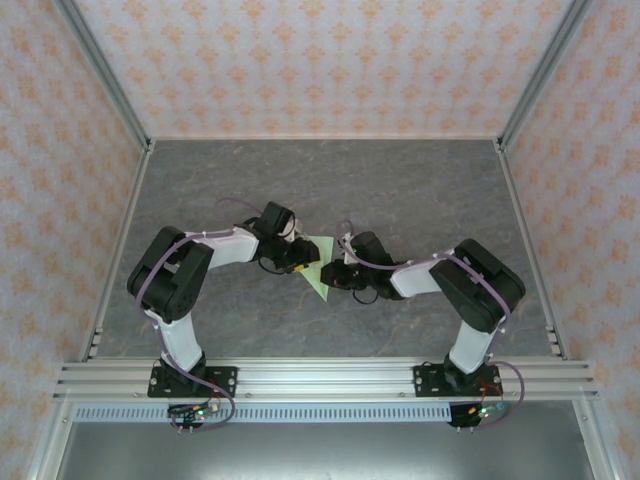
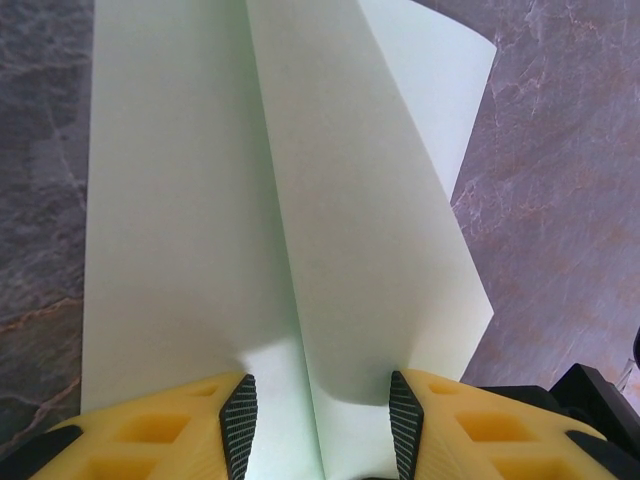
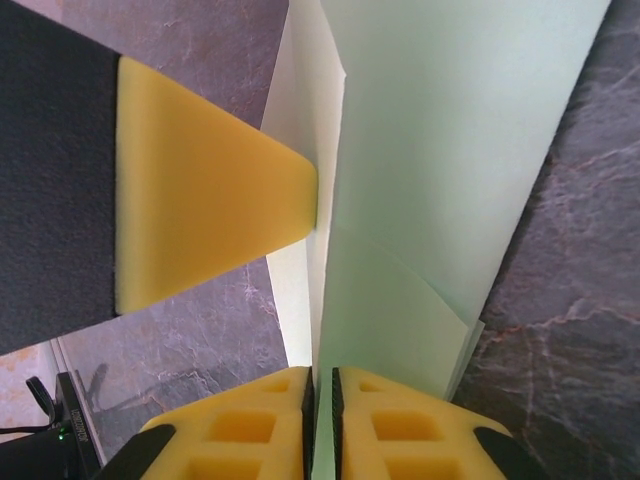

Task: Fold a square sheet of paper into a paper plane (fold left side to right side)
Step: Fourth fold the wing at the center of the table.

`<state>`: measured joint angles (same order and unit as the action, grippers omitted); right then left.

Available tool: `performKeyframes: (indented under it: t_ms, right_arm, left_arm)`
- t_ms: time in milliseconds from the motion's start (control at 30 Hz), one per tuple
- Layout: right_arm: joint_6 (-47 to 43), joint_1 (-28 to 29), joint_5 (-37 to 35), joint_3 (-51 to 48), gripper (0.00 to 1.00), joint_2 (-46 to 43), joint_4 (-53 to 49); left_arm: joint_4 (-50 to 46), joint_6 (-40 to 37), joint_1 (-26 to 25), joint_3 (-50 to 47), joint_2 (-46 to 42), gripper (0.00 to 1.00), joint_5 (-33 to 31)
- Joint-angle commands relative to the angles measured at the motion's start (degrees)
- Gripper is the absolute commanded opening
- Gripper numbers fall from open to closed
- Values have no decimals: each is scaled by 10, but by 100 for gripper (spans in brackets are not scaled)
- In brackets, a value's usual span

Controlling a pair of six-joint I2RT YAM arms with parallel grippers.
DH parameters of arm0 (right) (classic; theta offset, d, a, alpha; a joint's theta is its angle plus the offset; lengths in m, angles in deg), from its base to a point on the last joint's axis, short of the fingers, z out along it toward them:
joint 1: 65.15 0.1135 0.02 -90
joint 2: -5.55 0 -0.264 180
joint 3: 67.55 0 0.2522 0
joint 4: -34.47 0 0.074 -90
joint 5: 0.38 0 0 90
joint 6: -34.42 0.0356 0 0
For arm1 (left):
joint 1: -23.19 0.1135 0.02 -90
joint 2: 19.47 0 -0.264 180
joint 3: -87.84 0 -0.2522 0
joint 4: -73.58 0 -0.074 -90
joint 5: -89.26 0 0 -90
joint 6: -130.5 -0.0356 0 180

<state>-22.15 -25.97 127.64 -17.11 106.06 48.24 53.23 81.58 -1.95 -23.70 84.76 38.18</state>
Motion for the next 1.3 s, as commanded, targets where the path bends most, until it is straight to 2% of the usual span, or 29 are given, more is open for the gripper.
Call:
performKeyframes:
  t_ms: [0,200,433,967,1267]
  right_arm:
    - [-5,-2,13,4,19,-6,16]
    - [-19,-8,14,12,30,-38,-6]
    - [-38,-42,19,26,36,-74,-53]
    - [-27,-49,-7,81,35,-17,-85]
    - [-9,-61,-25,65,29,-14,-61]
  left_arm:
    - [-12,-2,-4,5,19,44,-23]
    - [-22,-6,-4,7,20,44,-27]
    - [-27,-7,-3,9,20,44,-28]
    - [-31,-10,-4,6,13,44,-27]
    - [-33,-10,-4,6,10,44,-28]
